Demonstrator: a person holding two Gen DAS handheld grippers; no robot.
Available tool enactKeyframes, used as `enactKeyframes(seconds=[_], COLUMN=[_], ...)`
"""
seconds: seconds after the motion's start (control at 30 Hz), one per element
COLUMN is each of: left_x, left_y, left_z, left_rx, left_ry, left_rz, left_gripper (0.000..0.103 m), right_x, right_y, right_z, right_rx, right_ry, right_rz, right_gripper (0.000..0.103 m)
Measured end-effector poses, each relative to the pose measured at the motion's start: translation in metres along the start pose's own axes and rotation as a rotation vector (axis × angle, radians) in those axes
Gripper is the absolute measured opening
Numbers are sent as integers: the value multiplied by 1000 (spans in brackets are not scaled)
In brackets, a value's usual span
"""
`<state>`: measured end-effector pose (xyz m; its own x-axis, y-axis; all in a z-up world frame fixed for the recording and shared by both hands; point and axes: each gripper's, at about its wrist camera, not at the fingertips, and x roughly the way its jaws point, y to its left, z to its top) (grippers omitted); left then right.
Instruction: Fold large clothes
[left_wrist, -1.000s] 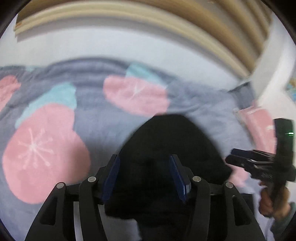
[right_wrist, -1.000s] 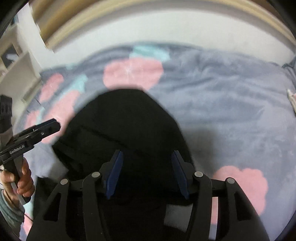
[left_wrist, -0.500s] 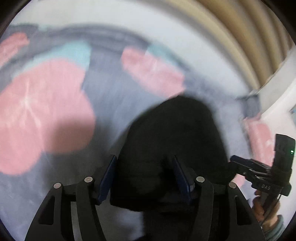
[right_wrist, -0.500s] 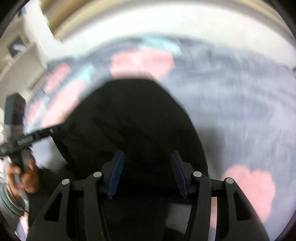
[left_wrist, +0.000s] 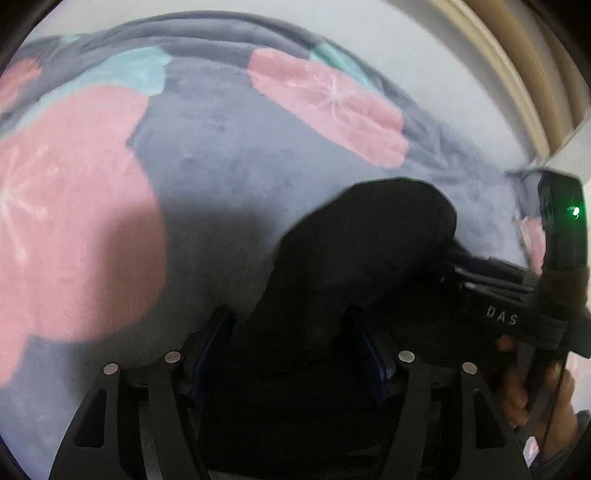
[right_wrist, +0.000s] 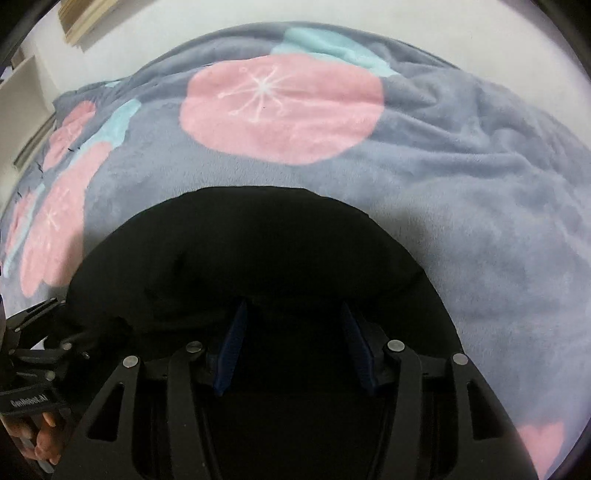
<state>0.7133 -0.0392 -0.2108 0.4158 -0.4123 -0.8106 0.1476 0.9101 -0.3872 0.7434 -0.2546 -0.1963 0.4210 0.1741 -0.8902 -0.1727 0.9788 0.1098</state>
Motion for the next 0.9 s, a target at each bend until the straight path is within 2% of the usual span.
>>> enactKeyframes(seconds=[0.07,0.13,0.2,0.3,0.37,0.43,0.5,0.53,0.67,0.73,0.9], left_x=[-4,-16,-46,-97,-124,-138,-130,-119,-38,-14,-22], left_y=[-3,-10,-17,-24,-29,-40,-53,-58,-47,-38,-38], left_z=[2,2,-2,-8,-12,-10,-5,-2,-9,-16,-14], left_rx=[6,41,86,113,115,124,150,159,109,94,133], left_ry=[0,-21,-73,-178,-241,-280,-247,-216,41,121,95], left_rz=[1,4,-15,-38,-73,-112,-156,-150,-14,-16,-41], left_gripper=[68,68,67,67,67,67,67,67,67,67,67], right_x=[-5,-29,-55,-99,-111,-105,-100,-91,-68,-62,-62], right_y=[0,-3,-5,-12,-19,-24,-29,-30,-38,-39,-44], right_z=[-4,-5,-11,-40,-54,-60,-71,-74,-86,-90,-87], right_rx=[0,-7,-33,-89,-92,-84,-65,-50,-27,-23,-15], right_ry=[7,-2,-40,-89,-84,-62,-22,2,63,78,86], right_rz=[1,15,51,63,65,57,41,38,57,66,88], right_gripper=[56,56,57,57,57,57,57,57,56,56,56])
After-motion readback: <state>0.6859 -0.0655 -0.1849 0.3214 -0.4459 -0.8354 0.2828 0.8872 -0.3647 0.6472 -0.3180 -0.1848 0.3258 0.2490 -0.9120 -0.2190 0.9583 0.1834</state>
